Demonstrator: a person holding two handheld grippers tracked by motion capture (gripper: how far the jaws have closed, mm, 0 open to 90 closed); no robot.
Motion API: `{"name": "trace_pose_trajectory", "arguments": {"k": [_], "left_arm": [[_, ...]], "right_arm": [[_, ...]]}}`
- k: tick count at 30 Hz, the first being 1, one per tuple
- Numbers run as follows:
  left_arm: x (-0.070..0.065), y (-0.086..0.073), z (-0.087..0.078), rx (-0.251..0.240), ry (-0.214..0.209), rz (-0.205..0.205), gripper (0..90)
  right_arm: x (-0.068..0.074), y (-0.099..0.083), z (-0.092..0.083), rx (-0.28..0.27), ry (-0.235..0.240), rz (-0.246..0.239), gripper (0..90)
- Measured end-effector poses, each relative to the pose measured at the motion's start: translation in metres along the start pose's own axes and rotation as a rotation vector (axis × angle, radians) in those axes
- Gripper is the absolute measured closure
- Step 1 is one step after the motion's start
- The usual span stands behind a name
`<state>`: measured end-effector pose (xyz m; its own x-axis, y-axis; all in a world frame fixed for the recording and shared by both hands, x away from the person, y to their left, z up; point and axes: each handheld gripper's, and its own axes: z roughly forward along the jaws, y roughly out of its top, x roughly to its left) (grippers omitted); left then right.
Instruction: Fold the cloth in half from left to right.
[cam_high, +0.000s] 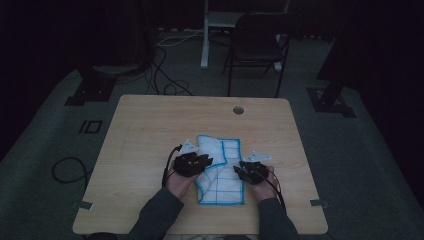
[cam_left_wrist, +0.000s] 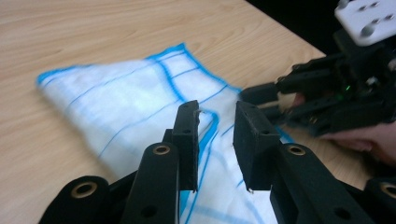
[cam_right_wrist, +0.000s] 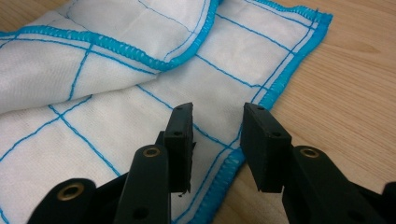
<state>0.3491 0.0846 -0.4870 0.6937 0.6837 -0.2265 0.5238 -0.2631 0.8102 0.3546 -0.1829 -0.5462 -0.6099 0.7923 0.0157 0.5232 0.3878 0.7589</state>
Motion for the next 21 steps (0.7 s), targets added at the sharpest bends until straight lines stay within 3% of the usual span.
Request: {"name": "trace_pose_trajectory", "arguments": {"k": [9,14,21], "left_arm": [[0.007,-0.035,-0.009,0.051,0.049,-0.034,63.8],[0.011,-0.045,-0.009,0.055,0.044,-0.076,62.9],[0.015,-0.062,-0.008,0.086,0.058,-0.104,59.6]], "right_arm": [[0.0,0.0,0.0,0.0,0.0,-0.003,64.3],[0.0,0.0,0.0,0.0,0.001,-0.003,64.2],[0.0,0.0,0.0,0.0,0.002,-0.003,63.9]]}}
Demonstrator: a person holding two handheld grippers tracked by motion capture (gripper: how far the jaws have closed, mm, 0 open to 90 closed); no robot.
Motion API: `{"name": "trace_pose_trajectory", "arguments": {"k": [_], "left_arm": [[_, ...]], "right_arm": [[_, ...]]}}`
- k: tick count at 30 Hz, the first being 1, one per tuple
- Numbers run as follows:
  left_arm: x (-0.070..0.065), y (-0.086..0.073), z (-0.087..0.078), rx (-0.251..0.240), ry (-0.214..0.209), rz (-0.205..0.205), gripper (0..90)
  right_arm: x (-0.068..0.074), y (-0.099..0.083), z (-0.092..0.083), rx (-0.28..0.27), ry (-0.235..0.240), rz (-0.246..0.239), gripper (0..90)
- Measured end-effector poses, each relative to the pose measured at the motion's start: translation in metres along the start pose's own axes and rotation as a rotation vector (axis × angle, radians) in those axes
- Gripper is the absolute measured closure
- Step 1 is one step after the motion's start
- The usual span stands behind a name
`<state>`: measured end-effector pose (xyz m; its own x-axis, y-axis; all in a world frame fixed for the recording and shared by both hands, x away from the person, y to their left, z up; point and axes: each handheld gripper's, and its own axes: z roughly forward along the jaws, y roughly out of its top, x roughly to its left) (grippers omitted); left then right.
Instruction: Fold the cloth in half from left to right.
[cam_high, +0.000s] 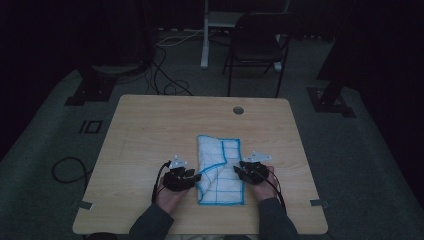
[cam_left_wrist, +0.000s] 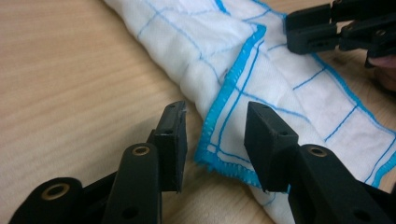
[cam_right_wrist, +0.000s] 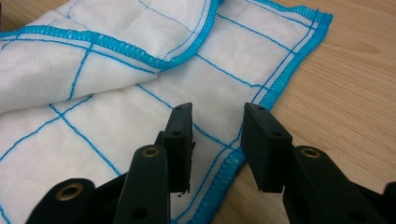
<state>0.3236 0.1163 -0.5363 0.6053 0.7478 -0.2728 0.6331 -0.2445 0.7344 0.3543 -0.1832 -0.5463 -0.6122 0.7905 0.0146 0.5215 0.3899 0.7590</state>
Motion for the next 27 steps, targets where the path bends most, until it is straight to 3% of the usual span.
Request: {"name": "trace_pose_trajectory", "arguments": {"k": [8,10,11,15,22,27], "left_arm": [[-0.002,-0.011,0.002,0.018,-0.019,-0.024,60.5],[-0.003,-0.013,0.002,0.025,-0.028,-0.026,73.2],[-0.004,-0.013,0.002,0.025,-0.023,-0.016,79.7],[-0.011,-0.01,-0.004,-0.002,-0.013,0.009,86.3],[-0.025,0.002,-0.011,-0.041,-0.062,0.059,87.3],[-0.035,0.014,-0.005,-0.041,-0.105,0.09,87.4]], "right_arm": [[0.0,0.0,0.0,-0.001,0.002,-0.001,63.4],[0.0,0.0,0.0,-0.002,0.002,-0.001,63.2],[0.0,0.0,0.0,-0.002,0.002,-0.001,63.2],[0.0,0.0,0.0,-0.001,0.002,-0.002,63.2],[0.0,0.0,0.0,0.0,0.0,-0.002,62.1],[-0.003,-0.001,-0.005,0.01,-0.023,0.001,60.0]]}}
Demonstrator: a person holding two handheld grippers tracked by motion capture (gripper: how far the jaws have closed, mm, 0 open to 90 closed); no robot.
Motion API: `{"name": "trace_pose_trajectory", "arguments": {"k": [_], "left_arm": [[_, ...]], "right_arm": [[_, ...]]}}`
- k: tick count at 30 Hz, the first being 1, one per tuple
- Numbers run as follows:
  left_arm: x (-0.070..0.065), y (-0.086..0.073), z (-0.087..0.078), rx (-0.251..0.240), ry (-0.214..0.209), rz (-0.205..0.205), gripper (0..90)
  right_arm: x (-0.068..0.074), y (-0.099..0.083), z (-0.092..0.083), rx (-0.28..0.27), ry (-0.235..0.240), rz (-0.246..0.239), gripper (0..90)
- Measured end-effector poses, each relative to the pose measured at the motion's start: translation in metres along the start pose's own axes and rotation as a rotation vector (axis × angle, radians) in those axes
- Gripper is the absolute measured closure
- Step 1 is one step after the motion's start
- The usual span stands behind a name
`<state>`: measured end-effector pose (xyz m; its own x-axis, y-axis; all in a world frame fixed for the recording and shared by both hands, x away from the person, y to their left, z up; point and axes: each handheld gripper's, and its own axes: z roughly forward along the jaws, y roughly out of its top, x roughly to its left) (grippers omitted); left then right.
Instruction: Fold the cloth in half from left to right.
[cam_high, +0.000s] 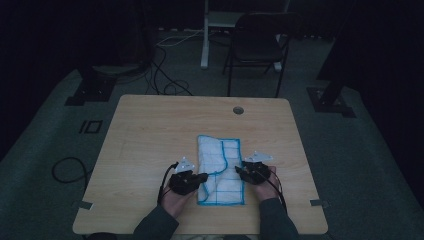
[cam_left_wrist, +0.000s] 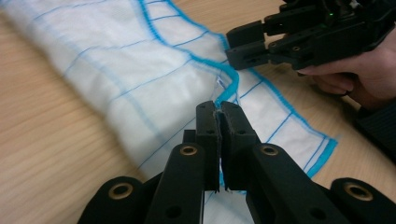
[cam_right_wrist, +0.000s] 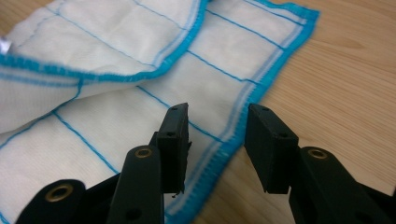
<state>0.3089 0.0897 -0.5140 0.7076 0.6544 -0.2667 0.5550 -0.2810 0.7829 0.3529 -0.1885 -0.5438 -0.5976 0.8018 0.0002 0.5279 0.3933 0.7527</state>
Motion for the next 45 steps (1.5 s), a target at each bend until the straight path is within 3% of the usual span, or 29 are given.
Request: {"name": "trace_pose_trajectory", "arguments": {"k": [9,19,25,30,40,41,42,45], "left_arm": [[-0.028,0.02,0.019,0.003,-0.084,0.079,87.7],[-0.049,0.032,0.03,-0.003,-0.126,0.134,87.8],[-0.063,0.034,0.038,-0.012,-0.168,0.148,87.9],[-0.078,0.029,0.049,0.011,-0.198,0.18,87.9],[-0.081,0.005,0.072,0.13,-0.213,0.188,86.3],[-0.079,0.004,0.072,0.134,-0.222,0.18,83.0],[-0.079,0.003,0.071,0.132,-0.228,0.176,73.9],[-0.076,0.003,0.062,0.116,-0.216,0.192,70.5]], "right_arm": [[-0.017,-0.005,-0.012,-0.009,-0.031,0.057,60.1],[-0.015,-0.005,-0.005,0.011,-0.032,0.036,61.7],[-0.015,-0.005,-0.004,0.013,-0.043,0.037,62.4],[-0.015,-0.006,-0.004,0.012,-0.043,0.039,62.5],[-0.015,-0.006,-0.004,0.01,-0.043,0.04,62.5],[-0.015,-0.006,-0.004,0.01,-0.043,0.041,62.5],[-0.015,-0.006,-0.004,0.011,-0.043,0.04,62.5],[-0.016,-0.006,-0.004,0.012,-0.044,0.05,62.8]]}}
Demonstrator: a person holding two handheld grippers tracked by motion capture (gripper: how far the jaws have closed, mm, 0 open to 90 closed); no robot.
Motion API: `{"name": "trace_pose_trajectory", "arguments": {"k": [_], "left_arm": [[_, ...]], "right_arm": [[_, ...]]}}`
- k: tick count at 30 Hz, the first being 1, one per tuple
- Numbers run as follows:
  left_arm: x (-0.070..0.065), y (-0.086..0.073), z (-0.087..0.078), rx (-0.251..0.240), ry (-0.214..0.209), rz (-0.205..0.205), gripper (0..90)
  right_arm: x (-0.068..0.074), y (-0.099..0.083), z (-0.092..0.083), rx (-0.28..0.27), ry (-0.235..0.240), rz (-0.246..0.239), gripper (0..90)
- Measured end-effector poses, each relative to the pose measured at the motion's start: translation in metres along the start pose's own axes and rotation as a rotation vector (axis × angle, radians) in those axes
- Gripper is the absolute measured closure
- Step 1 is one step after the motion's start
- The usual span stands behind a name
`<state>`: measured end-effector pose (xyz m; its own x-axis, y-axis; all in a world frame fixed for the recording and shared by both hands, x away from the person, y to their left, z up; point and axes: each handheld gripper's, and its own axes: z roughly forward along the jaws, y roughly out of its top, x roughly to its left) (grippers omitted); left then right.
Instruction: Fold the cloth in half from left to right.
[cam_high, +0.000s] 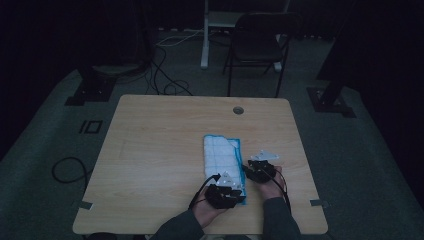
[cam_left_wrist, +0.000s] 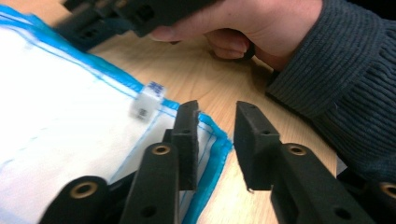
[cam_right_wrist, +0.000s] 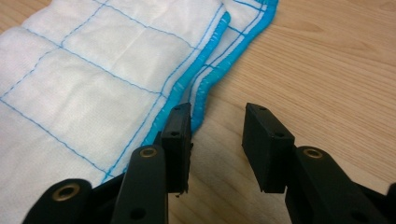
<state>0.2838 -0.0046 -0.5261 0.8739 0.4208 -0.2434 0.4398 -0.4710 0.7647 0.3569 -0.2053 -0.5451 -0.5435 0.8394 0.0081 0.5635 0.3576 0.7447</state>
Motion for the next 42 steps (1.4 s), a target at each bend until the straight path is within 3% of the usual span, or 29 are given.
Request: {"name": "trace_pose_trajectory", "arguments": {"k": [3,6,11,17,23,28,34,38,42], "left_arm": [[0.005,-0.002,-0.013,-0.012,0.038,0.004,68.5],[0.013,-0.007,-0.021,0.004,0.108,0.024,68.8],[0.032,-0.022,-0.032,0.008,0.154,-0.045,71.6],[0.041,-0.034,-0.039,0.024,0.195,-0.067,72.9],[0.043,-0.038,-0.039,0.033,0.206,-0.068,75.1],[0.043,-0.038,-0.039,0.035,0.21,-0.067,75.7],[0.044,-0.039,-0.039,0.031,0.203,-0.073,76.3],[0.045,-0.039,-0.039,0.025,0.201,-0.08,76.5],[0.045,-0.04,-0.039,0.019,0.202,-0.083,76.5]], "right_arm": [[-0.002,0.0,-0.001,0.006,-0.02,0.015,63.8],[-0.002,0.004,-0.005,-0.021,-0.028,0.028,66.5],[0.0,0.012,-0.005,-0.052,-0.011,0.02,78.9],[0.001,0.032,0.005,-0.084,-0.022,0.006,83.1],[-0.008,0.054,0.024,-0.09,-0.02,0.044,83.0],[-0.012,0.07,0.046,-0.047,-0.029,0.042,81.2],[-0.02,0.074,0.071,0.011,-0.015,0.062,78.3],[-0.015,0.075,0.069,0.003,0.033,0.039,71.7],[-0.004,0.076,0.065,-0.013,0.11,0.018,62.7]]}}
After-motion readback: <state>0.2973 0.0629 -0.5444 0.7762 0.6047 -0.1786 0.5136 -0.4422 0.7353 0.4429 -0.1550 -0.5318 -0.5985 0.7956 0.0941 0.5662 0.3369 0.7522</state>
